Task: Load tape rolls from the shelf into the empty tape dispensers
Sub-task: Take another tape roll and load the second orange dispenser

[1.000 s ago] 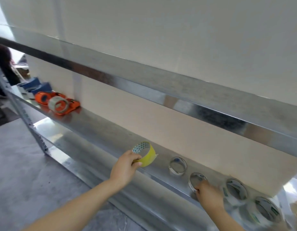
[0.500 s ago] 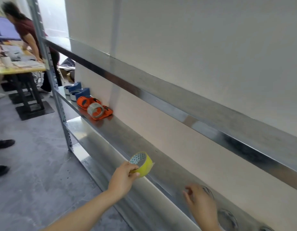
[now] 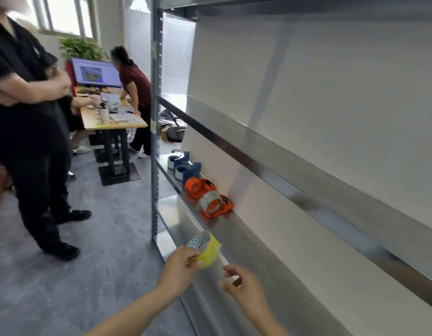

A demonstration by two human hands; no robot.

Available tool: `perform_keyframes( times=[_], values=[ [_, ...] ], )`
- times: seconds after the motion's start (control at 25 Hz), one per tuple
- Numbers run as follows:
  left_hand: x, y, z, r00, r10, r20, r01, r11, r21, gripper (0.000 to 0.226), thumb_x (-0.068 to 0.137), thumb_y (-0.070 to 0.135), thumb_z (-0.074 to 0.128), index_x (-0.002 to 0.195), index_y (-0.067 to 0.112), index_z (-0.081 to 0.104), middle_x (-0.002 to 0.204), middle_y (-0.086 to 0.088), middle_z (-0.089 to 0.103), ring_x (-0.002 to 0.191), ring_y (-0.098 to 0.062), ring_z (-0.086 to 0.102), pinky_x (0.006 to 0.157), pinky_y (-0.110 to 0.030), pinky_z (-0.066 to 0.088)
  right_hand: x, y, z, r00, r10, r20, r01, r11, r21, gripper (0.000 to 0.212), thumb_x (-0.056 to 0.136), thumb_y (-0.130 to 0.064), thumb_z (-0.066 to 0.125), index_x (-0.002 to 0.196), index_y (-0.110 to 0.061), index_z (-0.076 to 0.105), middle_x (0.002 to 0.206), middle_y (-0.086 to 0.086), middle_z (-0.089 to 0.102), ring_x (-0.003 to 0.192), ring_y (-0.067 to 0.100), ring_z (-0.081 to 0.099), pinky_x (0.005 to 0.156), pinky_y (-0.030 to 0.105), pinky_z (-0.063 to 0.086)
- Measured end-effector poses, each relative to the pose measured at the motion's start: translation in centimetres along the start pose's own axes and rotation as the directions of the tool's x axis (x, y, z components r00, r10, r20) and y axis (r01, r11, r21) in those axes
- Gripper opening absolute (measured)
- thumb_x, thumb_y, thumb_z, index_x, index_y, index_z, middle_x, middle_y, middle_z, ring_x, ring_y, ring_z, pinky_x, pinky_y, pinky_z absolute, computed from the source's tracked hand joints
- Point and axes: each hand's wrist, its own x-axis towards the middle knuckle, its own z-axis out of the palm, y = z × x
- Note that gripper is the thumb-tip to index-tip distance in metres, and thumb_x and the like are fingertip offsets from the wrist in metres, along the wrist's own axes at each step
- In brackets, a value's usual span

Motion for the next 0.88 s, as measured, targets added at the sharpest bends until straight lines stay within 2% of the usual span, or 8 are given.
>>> perform_keyframes(
  times=[0.12,0.2,0.32,0.44,0.56,0.68,0.8,0.88],
  values=[
    [4.8,-2.1,-4.9,0.999,-0.031,-0.041,0.032,0.999,0.003,0.024,0.083,0.004,0.069,0.077,0.027,0.070,0.092,-0.008,0.061,0.090,-0.027,0.064,0.088,-0.042,0.052,6.0,-3.2,2.5,1.000,-0.012,-0.010,0.012,0.999,-0.042,0.034,0.073,-0.028,0.079,0.106,-0.031,0.069,0.097,-0.012,0.069,0.067,0.006,0.058,0.072,0.021,0.049],
    [7.9,-3.3,-7.5,0.998,-0.032,-0.049,0.033,0.999,0.007,0.013,0.083,0.005,0.069,0.089,0.014,0.075,0.089,-0.001,0.058,0.088,-0.026,0.064,0.088,-0.044,0.053,9.3,-5.2,3.7,0.999,-0.018,-0.030,0.017,0.999,-0.027,0.031,0.074,-0.028,0.078,0.103,-0.033,0.068,0.097,-0.013,0.069,0.067,0.004,0.059,0.071,0.023,0.050],
    [12.4,-4.6,-10.1,0.998,-0.046,-0.042,0.047,0.999,0.025,0.020,0.084,0.008,0.068,0.103,0.013,0.074,0.095,-0.002,0.056,0.088,-0.027,0.065,0.087,-0.042,0.054,13.6,-7.5,4.8,0.999,-0.023,-0.040,0.022,1.000,-0.019,0.029,0.076,-0.030,0.077,0.101,-0.039,0.064,0.097,-0.016,0.068,0.067,-0.001,0.058,0.068,0.017,0.048],
    [15.9,-5.7,-11.3,0.998,-0.060,-0.035,0.061,0.997,0.042,0.019,0.086,0.013,0.066,0.103,0.019,0.073,0.099,0.000,0.057,0.088,-0.024,0.064,0.084,-0.036,0.053,16.9,-9.0,5.5,0.999,-0.010,-0.049,0.008,0.999,-0.042,0.031,0.078,-0.031,0.076,0.106,-0.037,0.064,0.099,-0.017,0.067,0.074,0.001,0.061,0.068,0.016,0.047],
    [19.4,-6.5,-11.7,0.998,-0.064,-0.017,0.065,0.997,0.043,0.022,0.087,0.015,0.065,0.109,0.016,0.071,0.097,0.004,0.054,0.090,-0.017,0.059,0.076,-0.020,0.046,20.2,-10.0,6.2,0.998,0.000,-0.069,-0.001,1.000,-0.012,0.033,0.078,-0.027,0.077,0.110,-0.030,0.067,0.100,-0.015,0.067,0.082,0.001,0.061,0.072,0.016,0.046],
    [23.1,-7.2,-11.9,0.998,-0.066,0.005,0.065,0.998,0.010,0.026,0.087,0.015,0.066,0.112,0.017,0.070,0.099,0.004,0.055,0.095,-0.017,0.060,0.079,-0.023,0.043,23.8,-10.4,7.1,0.997,0.017,-0.081,-0.013,0.999,0.046,0.032,0.076,-0.024,0.078,0.107,-0.025,0.069,0.096,-0.012,0.070,0.086,-0.001,0.063,0.076,0.016,0.048],
    [27.2,-8.0,-11.8,0.995,-0.085,0.059,0.087,0.996,-0.034,0.027,0.088,0.016,0.066,0.114,0.016,0.069,0.102,0.004,0.056,0.098,-0.018,0.061,0.084,-0.026,0.048,27.1,-10.8,8.0,0.996,0.051,-0.070,-0.043,0.993,0.113,0.031,0.075,-0.029,0.079,0.105,-0.030,0.070,0.096,-0.012,0.072,0.087,0.003,0.066,0.080,0.021,0.053],
    [30.4,-8.5,-11.5,0.991,-0.096,0.098,0.099,0.995,-0.031,0.027,0.088,0.016,0.066,0.115,0.015,0.068,0.103,0.005,0.056,0.098,-0.017,0.060,0.084,-0.024,0.046,29.5,-11.1,8.7,0.997,0.067,-0.045,-0.059,0.985,0.162,0.028,0.076,-0.030,0.078,0.102,-0.035,0.070,0.098,-0.012,0.071,0.088,0.005,0.066,0.078,0.018,0.052]
  ],
)
